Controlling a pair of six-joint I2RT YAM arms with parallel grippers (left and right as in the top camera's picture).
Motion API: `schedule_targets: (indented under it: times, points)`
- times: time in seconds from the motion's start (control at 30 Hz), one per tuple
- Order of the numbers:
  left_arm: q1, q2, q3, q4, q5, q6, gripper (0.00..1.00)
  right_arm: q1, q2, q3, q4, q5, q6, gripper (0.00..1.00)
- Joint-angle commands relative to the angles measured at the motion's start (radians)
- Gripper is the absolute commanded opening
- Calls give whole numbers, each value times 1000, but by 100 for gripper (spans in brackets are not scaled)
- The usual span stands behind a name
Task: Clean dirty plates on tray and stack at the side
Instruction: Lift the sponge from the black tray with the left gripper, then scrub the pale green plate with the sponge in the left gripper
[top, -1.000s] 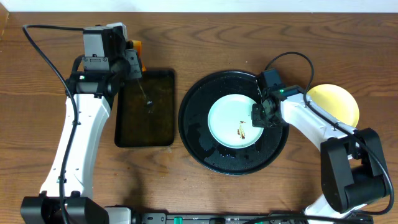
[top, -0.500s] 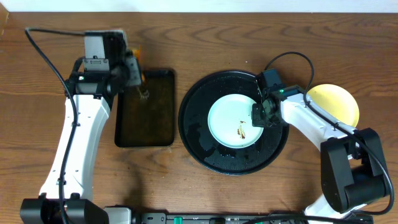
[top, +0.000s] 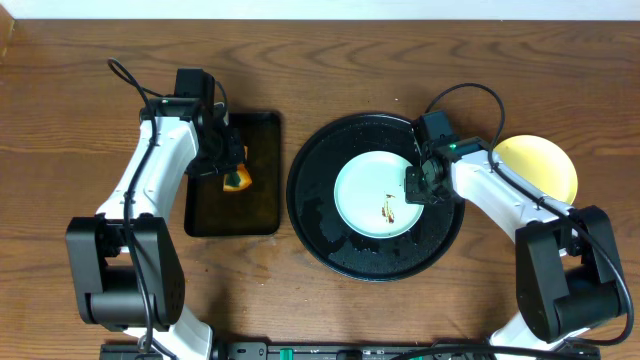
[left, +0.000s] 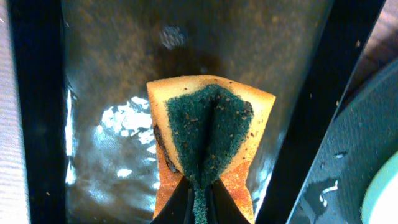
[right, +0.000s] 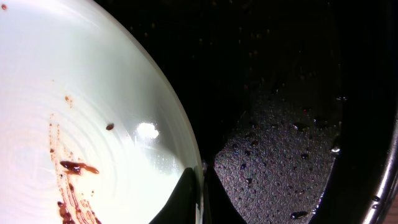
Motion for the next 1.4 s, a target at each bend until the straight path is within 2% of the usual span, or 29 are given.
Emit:
schedule_targets:
  times: [0.0, 0.13, 0.2, 0.4, 0.5, 0.57, 0.73, 0.87, 1.0, 1.13, 1.37]
  points:
    - [-2, -17, 6, -22, 90, -4, 7, 1, -3, -8, -2, 33, -13, 1]
    - [-13, -17, 7, 12, 236, 39, 7, 1, -3, -8, -3, 32, -13, 1]
    - [-36, -17, 6, 27, 249, 49, 7, 1, -3, -8, -3, 32, -13, 1]
    - [-215, -17, 7, 134, 248, 59, 8, 1, -3, -8, -3, 32, -13, 1]
    - [-347, -17, 6, 209, 248, 53, 8, 1, -3, -8, -3, 32, -13, 1]
    - [-405, -13, 6, 246, 248, 18, 7, 1, -3, -8, -3, 32, -13, 1]
    - [-535, 21, 6, 333, 249, -159, 7, 1, -3, -8, -3, 32, -13, 1]
    - [-593, 56, 6, 359, 264, -240, 8, 1, -3, -8, -3, 32, -13, 1]
    - [-637, 116, 6, 392, 285, -378, 8, 1, -3, -8, -3, 32, -13, 1]
    - [-644, 174, 6, 481, 418, -419, 7, 1, -3, -8, -4, 32, -13, 1]
    - [-644, 232, 6, 537, 504, -455, 7, 1, -3, -8, -3, 32, -13, 1]
